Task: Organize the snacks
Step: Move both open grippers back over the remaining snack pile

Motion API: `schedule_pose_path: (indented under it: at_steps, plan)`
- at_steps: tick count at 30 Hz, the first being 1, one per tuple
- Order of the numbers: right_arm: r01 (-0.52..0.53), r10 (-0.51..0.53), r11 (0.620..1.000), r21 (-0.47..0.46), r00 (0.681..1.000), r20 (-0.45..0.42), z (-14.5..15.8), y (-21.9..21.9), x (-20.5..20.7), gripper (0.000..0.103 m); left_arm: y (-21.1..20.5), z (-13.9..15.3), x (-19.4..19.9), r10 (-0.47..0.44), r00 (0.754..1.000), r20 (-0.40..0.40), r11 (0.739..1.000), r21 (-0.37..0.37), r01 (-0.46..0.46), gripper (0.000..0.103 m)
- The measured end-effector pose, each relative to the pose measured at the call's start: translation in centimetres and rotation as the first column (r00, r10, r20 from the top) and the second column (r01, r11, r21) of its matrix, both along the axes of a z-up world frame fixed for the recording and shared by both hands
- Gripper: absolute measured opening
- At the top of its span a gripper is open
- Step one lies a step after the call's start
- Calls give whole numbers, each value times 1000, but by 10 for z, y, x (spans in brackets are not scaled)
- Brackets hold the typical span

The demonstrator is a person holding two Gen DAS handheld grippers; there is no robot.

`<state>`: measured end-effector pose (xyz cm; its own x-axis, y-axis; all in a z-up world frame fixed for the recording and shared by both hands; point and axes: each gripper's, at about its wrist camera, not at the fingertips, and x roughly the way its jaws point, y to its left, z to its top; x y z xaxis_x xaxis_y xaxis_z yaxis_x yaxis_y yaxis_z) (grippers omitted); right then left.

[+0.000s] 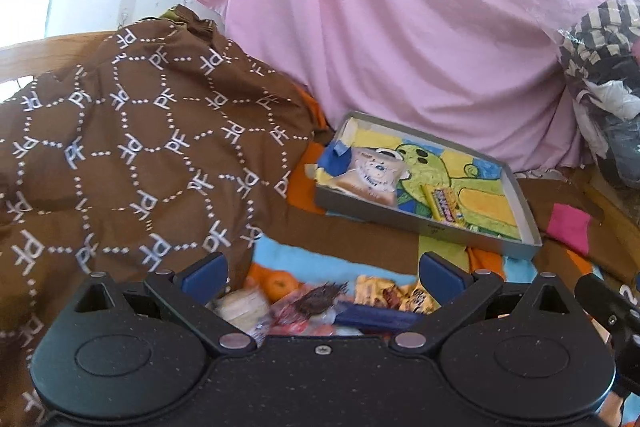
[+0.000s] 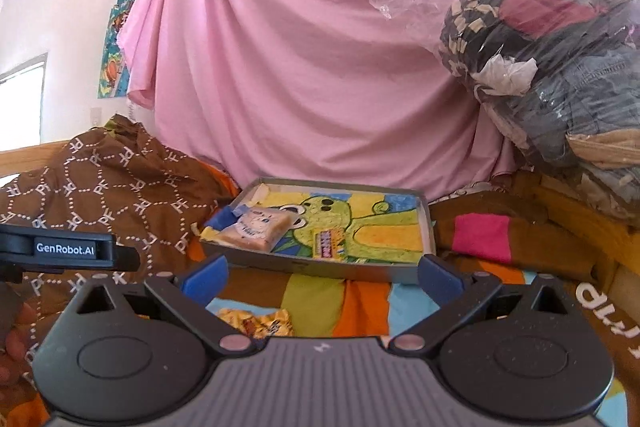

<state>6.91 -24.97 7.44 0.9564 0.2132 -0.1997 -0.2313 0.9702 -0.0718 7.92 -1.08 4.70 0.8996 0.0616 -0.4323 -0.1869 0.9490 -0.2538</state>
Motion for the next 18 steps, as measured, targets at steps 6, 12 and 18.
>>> schedule_pose_path:
  at_steps: [6,12,18]
  plan:
    - [-10,10,1000,-2,999,-53,-13,1,-10,103,4,-11,-20,-10,1000,-27,1000,25,10,101]
    - [-49,46,999,-10,978,-204,-32,9,-5,103,-2,-30,-34,-38,997,-69,994,100,45,101]
    - [-73,66,997,-10,952,-298,-48,16,-1,103,5,-41,-39,-5,993,-117,994,106,17,101]
